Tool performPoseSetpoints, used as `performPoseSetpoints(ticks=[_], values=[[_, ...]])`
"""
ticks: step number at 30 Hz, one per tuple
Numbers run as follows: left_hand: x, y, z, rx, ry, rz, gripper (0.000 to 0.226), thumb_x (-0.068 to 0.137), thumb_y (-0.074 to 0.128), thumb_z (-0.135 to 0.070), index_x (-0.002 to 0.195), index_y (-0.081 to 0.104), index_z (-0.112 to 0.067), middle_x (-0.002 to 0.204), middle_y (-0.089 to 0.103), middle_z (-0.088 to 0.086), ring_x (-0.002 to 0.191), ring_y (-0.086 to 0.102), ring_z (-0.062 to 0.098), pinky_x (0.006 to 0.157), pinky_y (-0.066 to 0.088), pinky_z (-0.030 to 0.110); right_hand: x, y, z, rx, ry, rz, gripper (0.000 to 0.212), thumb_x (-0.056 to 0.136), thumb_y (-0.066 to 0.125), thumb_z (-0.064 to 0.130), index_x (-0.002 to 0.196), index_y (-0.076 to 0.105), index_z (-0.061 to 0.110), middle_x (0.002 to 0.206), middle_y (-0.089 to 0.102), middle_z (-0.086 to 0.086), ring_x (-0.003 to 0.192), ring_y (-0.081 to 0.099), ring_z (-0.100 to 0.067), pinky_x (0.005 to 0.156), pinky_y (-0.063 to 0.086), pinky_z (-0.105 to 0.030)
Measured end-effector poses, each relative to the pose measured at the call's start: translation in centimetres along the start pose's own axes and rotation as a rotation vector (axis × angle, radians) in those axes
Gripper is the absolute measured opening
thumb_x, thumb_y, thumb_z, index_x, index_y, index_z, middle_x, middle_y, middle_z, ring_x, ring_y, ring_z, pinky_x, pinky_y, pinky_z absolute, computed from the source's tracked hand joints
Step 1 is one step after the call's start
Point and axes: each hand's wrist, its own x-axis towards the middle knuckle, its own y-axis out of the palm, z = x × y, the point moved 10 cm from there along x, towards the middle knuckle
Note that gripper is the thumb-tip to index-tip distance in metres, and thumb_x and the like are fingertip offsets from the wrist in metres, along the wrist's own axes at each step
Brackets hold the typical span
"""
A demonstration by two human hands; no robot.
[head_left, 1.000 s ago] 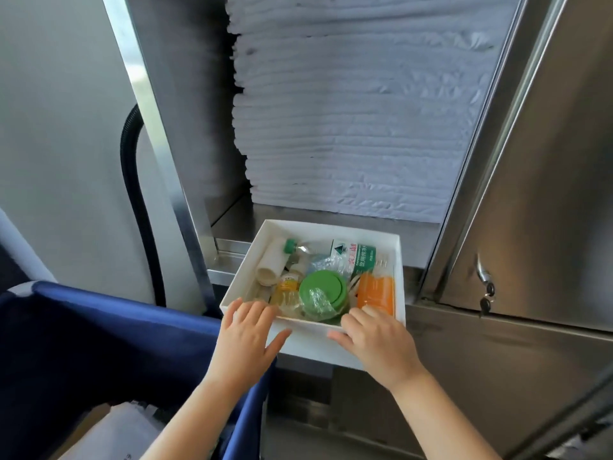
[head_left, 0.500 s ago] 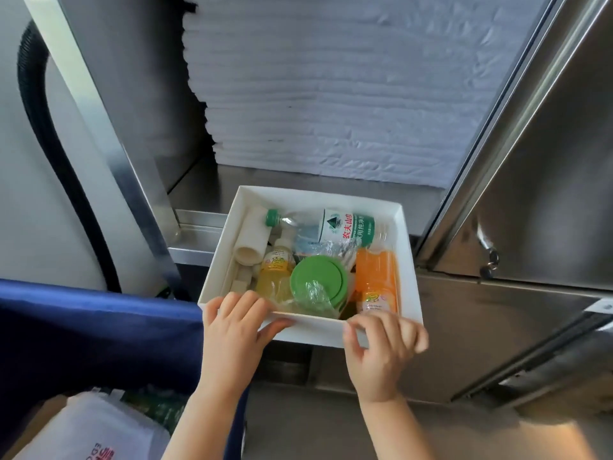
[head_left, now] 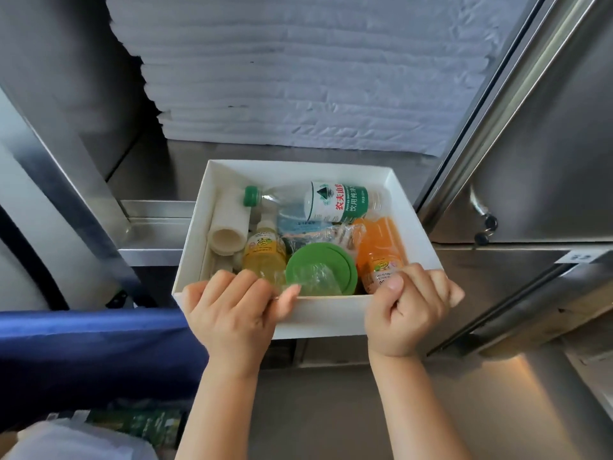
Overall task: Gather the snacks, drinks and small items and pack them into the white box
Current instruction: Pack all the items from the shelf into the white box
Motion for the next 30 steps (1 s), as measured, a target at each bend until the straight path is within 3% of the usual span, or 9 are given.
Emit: performPoseSetpoints(ticks=[6,14,19,30], values=[[1.9,-0.2,-0.3,-0.063,-0.052,-0.097,0.053,0.094,0.046,-0.016,0.044,0.027,-0.017,0.041,0.030,0.002,0.048,0.023,0.019,0.059,0.014,0.030,2.3,0.0,0.1,0.053,0.015,0.003,0.049,0.090,0.035,0.014,0.042,0.037,0.006,0.046,0.043,-0.004,0.053,0.030,-0.022,0.064,0.023,-0.033],[3.4,-2.9,-3.2,-0.118,-0.032,-0.089,0.058,0.096,0.043,-0.013,0.041,0.024,-0.015,0.040,0.027,0.002,0.039,0.024,0.022,0.054,0.016,0.032,4.9,-3.4,0.2,0.143,0.009,-0.014,0.049,0.089,0.037,0.012,0.041,0.038,0.003,0.046,0.042,-0.004,0.053,0.031,-0.021,0.063,0.024,-0.033],[5.4,-5.8,-6.7,-0.142,-0.007,-0.128,0.057,0.096,0.044,-0.013,0.043,0.023,-0.018,0.045,0.023,-0.003,0.049,0.020,0.019,0.054,0.016,0.032,7.7,-7.0,-0.5,0.178,0.006,-0.040,0.047,0.088,0.038,0.010,0.041,0.039,0.003,0.046,0.044,-0.005,0.052,0.032,-0.021,0.062,0.025,-0.033],[8.5,-12.4,-24.0,-0.194,0.079,-0.254,0.056,0.096,0.044,-0.017,0.045,0.022,-0.022,0.051,0.019,-0.008,0.049,0.021,0.019,0.053,0.016,0.032,15.3,-22.0,-9.0,0.205,-0.039,-0.186,0.048,0.091,0.036,0.009,0.043,0.041,0.002,0.048,0.044,-0.007,0.052,0.032,-0.023,0.060,0.025,-0.035]])
